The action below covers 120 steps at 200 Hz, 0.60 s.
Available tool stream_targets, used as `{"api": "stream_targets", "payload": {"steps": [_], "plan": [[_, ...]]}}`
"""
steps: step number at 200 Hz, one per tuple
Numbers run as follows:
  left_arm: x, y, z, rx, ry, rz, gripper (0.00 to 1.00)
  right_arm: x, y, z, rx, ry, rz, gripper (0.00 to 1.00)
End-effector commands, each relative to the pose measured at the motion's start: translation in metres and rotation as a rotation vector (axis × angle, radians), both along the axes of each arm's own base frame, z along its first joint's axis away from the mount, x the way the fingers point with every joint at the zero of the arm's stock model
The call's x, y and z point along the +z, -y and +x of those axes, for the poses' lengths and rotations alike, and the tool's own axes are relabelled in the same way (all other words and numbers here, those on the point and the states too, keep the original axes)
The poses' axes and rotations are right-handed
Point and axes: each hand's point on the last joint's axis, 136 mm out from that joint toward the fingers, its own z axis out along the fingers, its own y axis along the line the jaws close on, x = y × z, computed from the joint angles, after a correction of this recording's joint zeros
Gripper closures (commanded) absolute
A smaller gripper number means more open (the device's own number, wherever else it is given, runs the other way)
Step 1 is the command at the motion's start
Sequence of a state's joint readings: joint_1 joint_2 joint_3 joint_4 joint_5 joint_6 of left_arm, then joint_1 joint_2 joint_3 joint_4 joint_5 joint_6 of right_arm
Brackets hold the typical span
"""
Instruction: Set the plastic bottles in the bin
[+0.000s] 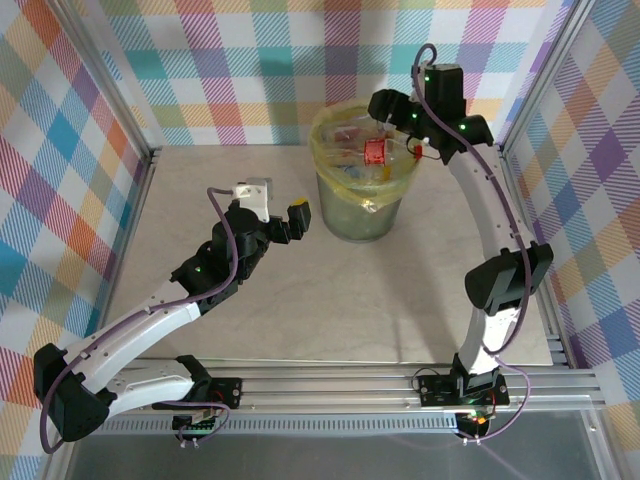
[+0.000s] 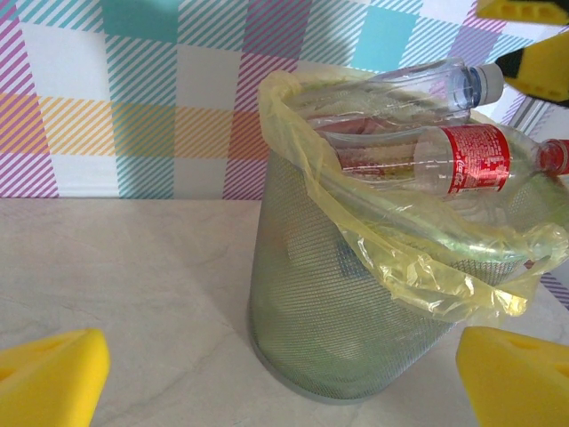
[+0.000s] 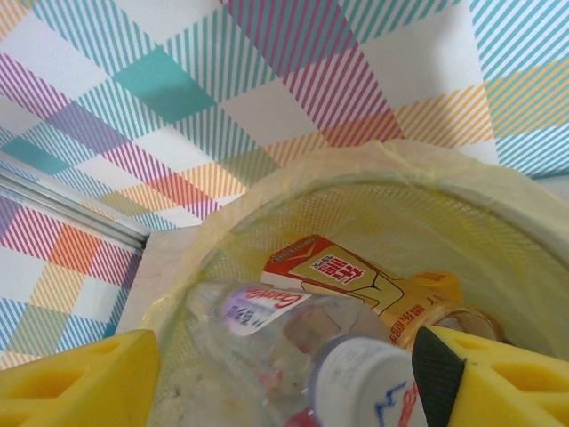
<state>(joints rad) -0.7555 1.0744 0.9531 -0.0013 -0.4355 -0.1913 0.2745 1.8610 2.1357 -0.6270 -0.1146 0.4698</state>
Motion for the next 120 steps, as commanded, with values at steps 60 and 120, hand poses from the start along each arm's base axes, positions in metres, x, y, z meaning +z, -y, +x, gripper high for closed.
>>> {"api": "stream_targets", "payload": {"steps": [60,120], "plan": [[0.006,-0.030,0.010,0.115,-0.017,-0.003,0.00,0.027,0.017,-0.048,-0.023,0.025,-0.087,0.19],[-0.004,-0.083,-0.002,0.256,-0.029,0.017,0.00,0.010,0.051,-0.117,-0.082,0.016,-0.134,0.03]]}}
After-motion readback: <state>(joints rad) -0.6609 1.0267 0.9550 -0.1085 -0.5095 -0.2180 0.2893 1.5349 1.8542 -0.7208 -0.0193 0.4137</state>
